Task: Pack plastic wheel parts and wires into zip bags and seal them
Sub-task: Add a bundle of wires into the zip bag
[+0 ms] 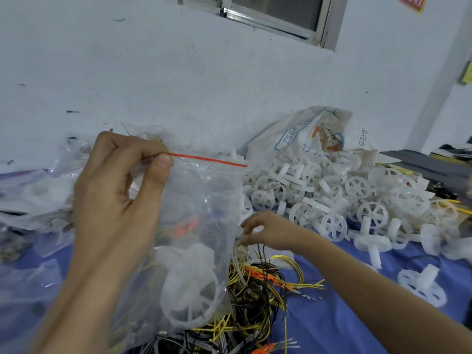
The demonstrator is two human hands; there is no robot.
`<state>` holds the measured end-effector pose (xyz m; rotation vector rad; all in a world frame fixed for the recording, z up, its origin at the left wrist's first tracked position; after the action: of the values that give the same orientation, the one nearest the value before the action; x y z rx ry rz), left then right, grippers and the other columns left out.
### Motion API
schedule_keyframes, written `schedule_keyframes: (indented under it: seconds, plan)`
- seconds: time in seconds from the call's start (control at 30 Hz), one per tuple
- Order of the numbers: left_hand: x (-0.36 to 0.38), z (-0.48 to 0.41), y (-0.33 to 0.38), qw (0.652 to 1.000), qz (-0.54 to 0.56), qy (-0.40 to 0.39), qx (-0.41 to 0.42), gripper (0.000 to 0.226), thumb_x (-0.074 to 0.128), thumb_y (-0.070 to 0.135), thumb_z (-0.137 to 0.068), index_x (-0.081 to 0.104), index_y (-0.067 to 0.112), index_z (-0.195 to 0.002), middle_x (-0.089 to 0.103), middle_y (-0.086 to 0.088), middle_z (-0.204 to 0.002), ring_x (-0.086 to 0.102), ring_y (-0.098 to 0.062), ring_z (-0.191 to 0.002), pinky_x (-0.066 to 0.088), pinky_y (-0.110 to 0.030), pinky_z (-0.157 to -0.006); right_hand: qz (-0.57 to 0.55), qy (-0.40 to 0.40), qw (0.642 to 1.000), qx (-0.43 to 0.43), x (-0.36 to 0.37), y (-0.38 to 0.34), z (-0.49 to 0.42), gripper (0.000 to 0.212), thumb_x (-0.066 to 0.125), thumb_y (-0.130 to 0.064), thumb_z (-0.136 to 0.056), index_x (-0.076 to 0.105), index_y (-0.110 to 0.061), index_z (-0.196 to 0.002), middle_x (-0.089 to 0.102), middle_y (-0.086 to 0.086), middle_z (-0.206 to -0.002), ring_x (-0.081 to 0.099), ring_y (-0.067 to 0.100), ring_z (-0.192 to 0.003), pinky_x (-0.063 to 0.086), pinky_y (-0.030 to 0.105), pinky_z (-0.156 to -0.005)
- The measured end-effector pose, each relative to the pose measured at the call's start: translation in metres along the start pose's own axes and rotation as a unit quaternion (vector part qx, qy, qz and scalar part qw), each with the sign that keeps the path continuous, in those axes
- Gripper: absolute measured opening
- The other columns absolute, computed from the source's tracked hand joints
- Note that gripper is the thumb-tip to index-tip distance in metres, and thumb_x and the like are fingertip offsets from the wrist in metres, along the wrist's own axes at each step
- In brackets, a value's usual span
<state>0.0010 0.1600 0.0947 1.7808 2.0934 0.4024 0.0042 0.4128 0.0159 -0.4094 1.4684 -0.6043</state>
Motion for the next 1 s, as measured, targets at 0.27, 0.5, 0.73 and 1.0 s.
schedule_keyframes:
  seconds: [0.27,0.5,0.73,1.0]
  plan:
    - [0.001,-0.001,-0.001,1.000,0.015,-0.010,0.017,0.014,0.049,0.031,-0.091,0.055,0.041,-0.081,0.051,0.011,-0.090,0.051,0.011,-0.089,0.038,-0.007,-0.077,-0.209,0.179,0.960,-0.044,-0.059,-0.020,0.034,0.018,0.065,-0.016,-0.086,0.067,-0.015,-0.068,0.065,-0.003,-0.076,0.057,0.011,-0.079,0.040,0.024,-0.075]
    - [0.002,-0.001,0.004,0.999,0.009,-0.027,0.019,0.012,0.049,0.029,-0.089,0.054,0.039,-0.085,0.051,0.007,-0.090,0.050,0.012,-0.089,0.036,-0.003,-0.075,-0.533,0.175,0.827,-0.038,-0.084,-0.040,0.051,0.020,0.054,-0.015,-0.089,0.065,-0.012,-0.073,0.066,0.008,-0.090,0.065,0.022,-0.093,0.042,0.036,-0.089]
    - [0.006,0.001,0.014,0.995,0.050,-0.076,0.029,0.015,0.051,0.036,-0.089,0.060,0.028,-0.081,0.050,0.003,-0.093,0.051,-0.001,-0.089,0.040,0.000,-0.062,-0.609,0.053,0.765,-0.203,-0.101,-0.111,0.073,0.017,0.060,-0.021,-0.077,0.073,-0.013,-0.071,0.071,0.004,-0.083,0.069,0.023,-0.081,0.057,0.039,-0.080]
    - [0.005,0.001,0.021,0.990,0.090,-0.076,0.082,0.014,0.046,0.037,-0.096,0.056,0.029,-0.089,0.048,-0.003,-0.098,0.056,-0.022,-0.094,0.047,-0.038,-0.072,0.188,-0.086,0.944,-0.258,-0.052,-0.163,0.074,0.017,0.053,-0.003,-0.091,0.066,-0.007,-0.080,0.055,-0.014,-0.075,0.047,0.000,-0.062,0.037,0.012,-0.063]
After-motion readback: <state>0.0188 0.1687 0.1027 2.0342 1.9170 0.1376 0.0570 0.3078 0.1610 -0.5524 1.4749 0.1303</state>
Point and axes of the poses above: each hand's wrist, its own z-axis away from the middle knuckle, its own x-axis out of the palm, y = z × x, the point moved 2 cm from there along -z, towards the middle knuckle
